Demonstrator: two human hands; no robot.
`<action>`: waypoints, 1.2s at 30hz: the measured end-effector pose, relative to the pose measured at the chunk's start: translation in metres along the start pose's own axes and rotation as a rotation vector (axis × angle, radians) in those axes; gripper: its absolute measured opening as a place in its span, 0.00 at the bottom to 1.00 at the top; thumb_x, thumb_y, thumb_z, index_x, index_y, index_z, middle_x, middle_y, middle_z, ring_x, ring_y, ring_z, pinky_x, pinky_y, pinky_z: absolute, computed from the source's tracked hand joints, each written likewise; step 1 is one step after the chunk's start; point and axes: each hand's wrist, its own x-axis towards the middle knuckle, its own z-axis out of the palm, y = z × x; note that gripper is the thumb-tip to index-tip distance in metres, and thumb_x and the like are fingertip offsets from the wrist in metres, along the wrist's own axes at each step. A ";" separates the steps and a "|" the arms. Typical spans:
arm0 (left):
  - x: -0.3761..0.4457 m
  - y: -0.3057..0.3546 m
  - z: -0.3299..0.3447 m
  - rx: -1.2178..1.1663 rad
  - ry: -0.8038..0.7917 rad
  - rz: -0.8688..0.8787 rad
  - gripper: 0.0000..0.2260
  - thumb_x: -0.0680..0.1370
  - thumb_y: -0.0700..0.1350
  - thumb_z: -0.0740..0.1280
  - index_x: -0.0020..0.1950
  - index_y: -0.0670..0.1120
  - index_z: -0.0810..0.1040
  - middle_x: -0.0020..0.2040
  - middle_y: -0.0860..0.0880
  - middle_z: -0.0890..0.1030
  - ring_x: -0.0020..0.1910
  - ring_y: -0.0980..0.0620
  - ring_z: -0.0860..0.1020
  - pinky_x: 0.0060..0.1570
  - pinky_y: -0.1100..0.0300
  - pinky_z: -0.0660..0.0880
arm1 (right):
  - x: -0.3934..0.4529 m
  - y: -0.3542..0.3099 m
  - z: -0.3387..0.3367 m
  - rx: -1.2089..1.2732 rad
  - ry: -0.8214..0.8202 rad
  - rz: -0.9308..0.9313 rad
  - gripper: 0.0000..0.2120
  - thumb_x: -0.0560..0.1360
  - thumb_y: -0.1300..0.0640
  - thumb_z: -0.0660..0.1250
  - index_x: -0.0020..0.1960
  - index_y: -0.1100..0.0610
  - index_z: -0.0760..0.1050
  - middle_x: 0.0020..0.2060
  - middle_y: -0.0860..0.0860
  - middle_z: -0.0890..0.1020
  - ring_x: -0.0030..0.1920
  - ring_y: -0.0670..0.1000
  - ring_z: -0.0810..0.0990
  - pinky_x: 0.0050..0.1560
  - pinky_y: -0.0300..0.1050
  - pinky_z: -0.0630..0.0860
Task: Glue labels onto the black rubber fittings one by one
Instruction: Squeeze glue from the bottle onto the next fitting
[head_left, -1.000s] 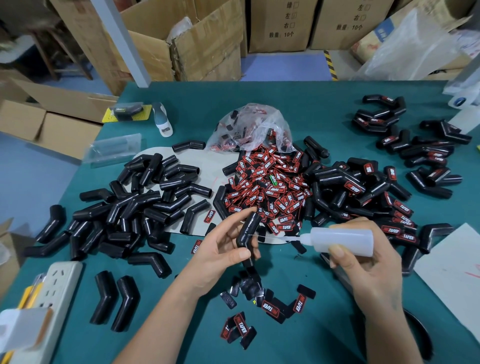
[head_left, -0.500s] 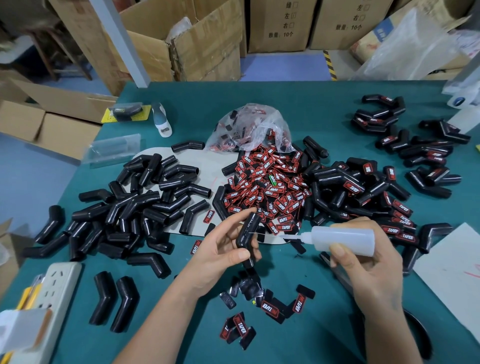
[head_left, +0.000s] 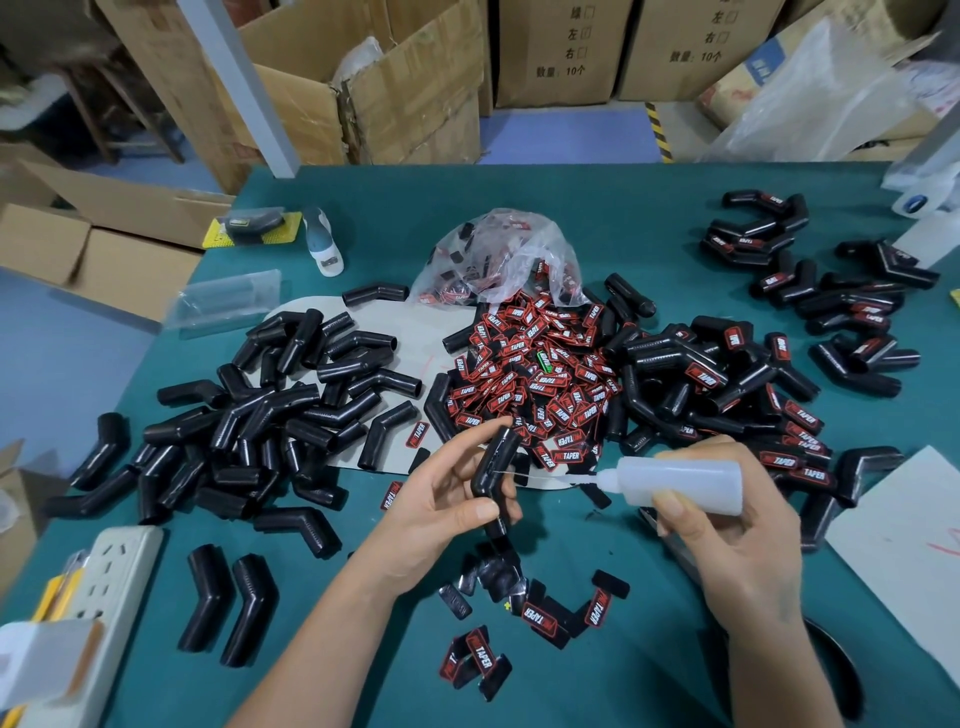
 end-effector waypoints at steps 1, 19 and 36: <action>0.000 0.000 0.000 0.001 0.000 -0.001 0.34 0.77 0.49 0.79 0.81 0.50 0.69 0.53 0.45 0.81 0.50 0.42 0.83 0.57 0.52 0.78 | 0.000 0.000 -0.001 0.004 0.012 0.001 0.07 0.74 0.49 0.72 0.52 0.42 0.82 0.46 0.45 0.81 0.36 0.48 0.79 0.35 0.36 0.76; 0.001 -0.003 -0.001 -0.006 -0.007 -0.006 0.35 0.77 0.49 0.79 0.81 0.50 0.69 0.53 0.45 0.81 0.50 0.42 0.82 0.56 0.53 0.77 | 0.002 0.000 0.000 0.001 0.019 -0.026 0.07 0.74 0.50 0.71 0.51 0.41 0.81 0.45 0.43 0.81 0.36 0.45 0.79 0.37 0.33 0.75; -0.001 -0.001 -0.001 0.003 -0.017 -0.014 0.35 0.77 0.49 0.78 0.81 0.50 0.68 0.54 0.45 0.82 0.51 0.42 0.83 0.57 0.52 0.78 | 0.001 0.001 -0.001 0.002 0.061 -0.003 0.05 0.74 0.49 0.71 0.51 0.44 0.81 0.46 0.46 0.80 0.34 0.50 0.79 0.37 0.39 0.77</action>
